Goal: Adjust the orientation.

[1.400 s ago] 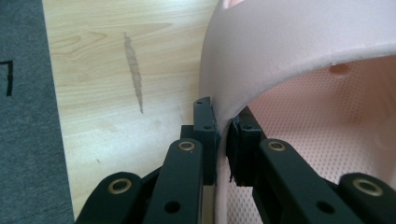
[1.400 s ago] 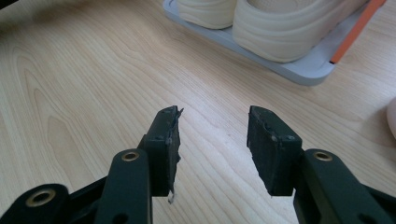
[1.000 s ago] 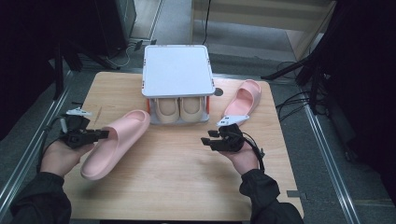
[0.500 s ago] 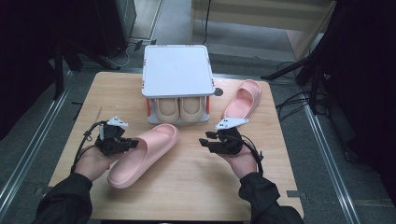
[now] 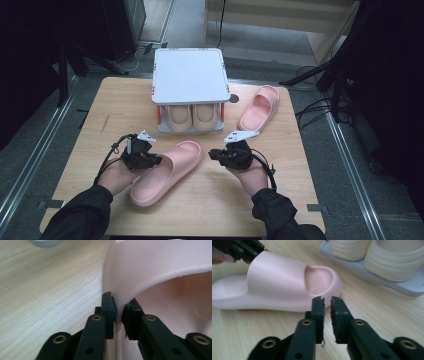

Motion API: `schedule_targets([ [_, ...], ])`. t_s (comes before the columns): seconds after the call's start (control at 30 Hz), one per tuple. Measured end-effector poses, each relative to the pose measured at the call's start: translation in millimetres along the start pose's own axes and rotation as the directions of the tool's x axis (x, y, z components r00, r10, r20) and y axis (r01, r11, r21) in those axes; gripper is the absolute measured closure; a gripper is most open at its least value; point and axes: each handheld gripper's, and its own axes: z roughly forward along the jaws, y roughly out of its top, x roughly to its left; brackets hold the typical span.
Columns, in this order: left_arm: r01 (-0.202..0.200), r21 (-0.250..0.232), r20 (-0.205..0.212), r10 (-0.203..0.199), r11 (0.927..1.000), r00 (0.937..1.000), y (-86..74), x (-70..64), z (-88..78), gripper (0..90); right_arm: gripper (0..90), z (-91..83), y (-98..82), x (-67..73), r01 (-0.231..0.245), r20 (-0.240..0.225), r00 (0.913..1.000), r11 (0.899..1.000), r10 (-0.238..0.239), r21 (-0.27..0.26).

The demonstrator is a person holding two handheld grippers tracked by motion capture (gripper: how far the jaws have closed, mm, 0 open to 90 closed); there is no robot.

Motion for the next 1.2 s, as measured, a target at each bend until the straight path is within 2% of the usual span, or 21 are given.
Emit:
schedule_targets([
  [0.13, -0.027, 0.016, 0.022, 0.027, 0.9995, 0.9994, -3.3, -0.4, -6.4, 72.4, 90.0, 10.9, -0.1, 7.3, 0.015, -0.008, 0.9999, 0.999, -0.014, 0.043],
  [0.17, -0.013, -0.003, 0.047, 0.013, 0.9999, 0.9988, -4.2, 0.8, -10.8, 72.6, 90.0, 13.1, 0.0, 8.5, 0.018, -0.010, 0.9998, 0.998, -0.017, 0.054],
  [0.27, -0.009, -0.032, 0.070, 0.012, 0.9994, 0.9974, -5.8, 3.1, -21.4, 71.0, 90.0, 18.0, 0.3, 11.6, 0.020, -0.019, 0.9997, 0.997, -0.018, 0.080],
  [0.33, -0.017, -0.040, 0.068, 0.020, 0.9990, 0.9975, -7.6, 4.8, -28.2, 71.7, 90.0, 21.6, 0.3, 12.9, 0.027, -0.023, 0.9994, 0.995, -0.025, 0.096],
  [0.4, -0.006, -0.044, 0.057, 0.008, 0.9990, 0.9983, -10.3, 9.3, -30.8, 75.8, 90.0, 24.4, 0.3, 14.0, 0.029, -0.029, 0.9992, 0.994, -0.026, 0.107],
  [0.5, 0.008, -0.029, 0.055, -0.006, 0.9995, 0.9985, -14.2, 20.3, -26.0, 78.8, 89.8, 29.9, 0.4, 17.1, 0.035, -0.041, 0.9987, 0.992, -0.030, 0.123],
  [0.53, 0.016, -0.024, 0.055, -0.015, 0.9996, 0.9984, -14.8, 22.6, -24.1, 80.8, 89.9, 32.5, 0.5, 18.5, 0.032, -0.059, 0.9980, 0.991, -0.025, 0.126],
  [0.57, 0.031, -0.015, 0.072, -0.030, 0.9994, 0.9970, -15.6, 27.0, -19.5, 81.6, 90.0, 34.1, 0.6, 19.7, 0.028, -0.071, 0.9973, 0.992, -0.019, 0.127],
  [0.6, 0.045, -0.007, 0.079, -0.044, 0.9990, 0.9959, -15.8, 28.2, -16.2, 82.3, 90.0, 37.0, 0.9, 22.0, 0.031, -0.087, 0.9960, 0.991, -0.020, 0.129],
  [0.67, 0.044, 0.009, 0.075, -0.044, 0.9990, 0.9962, -15.6, 28.0, -9.4, 82.5, 90.0, 41.3, 1.3, 25.9, 0.035, -0.098, 0.9950, 0.989, -0.022, 0.142],
  [0.73, 0.034, 0.015, 0.089, -0.035, 0.9993, 0.9954, -14.2, 25.3, -5.8, 82.6, 90.0, 46.9, 1.6, 29.0, 0.047, -0.102, 0.9943, 0.987, -0.031, 0.157],
  [0.77, 0.025, 0.014, 0.078, -0.026, 0.9996, 0.9966, -13.9, 22.6, -5.4, 83.2, 90.0, 49.1, 2.1, 29.8, 0.053, -0.104, 0.9939, 0.985, -0.036, 0.162],
  [0.8, 0.022, 0.021, 0.080, -0.023, 0.9995, 0.9966, -13.7, 21.6, -6.2, 83.1, 90.0, 51.7, 2.8, 29.9, 0.069, -0.099, 0.9937, 0.984, -0.053, 0.161],
  [0.97, 0.020, 0.025, 0.101, -0.022, 0.9995, 0.9947, -15.3, 12.6, -6.0, 83.1, 90.0, 55.9, 4.4, 26.2, 0.061, -0.068, 0.9964, 0.984, -0.050, 0.166],
  [1.2, 0.027, 0.023, 0.112, -0.030, 0.9994, 0.9933, -15.3, 10.2, -3.0, 83.1, 90.0, 62.5, 6.7, 23.8, 0.047, -0.033, 0.9986, 0.986, -0.042, 0.162],
])
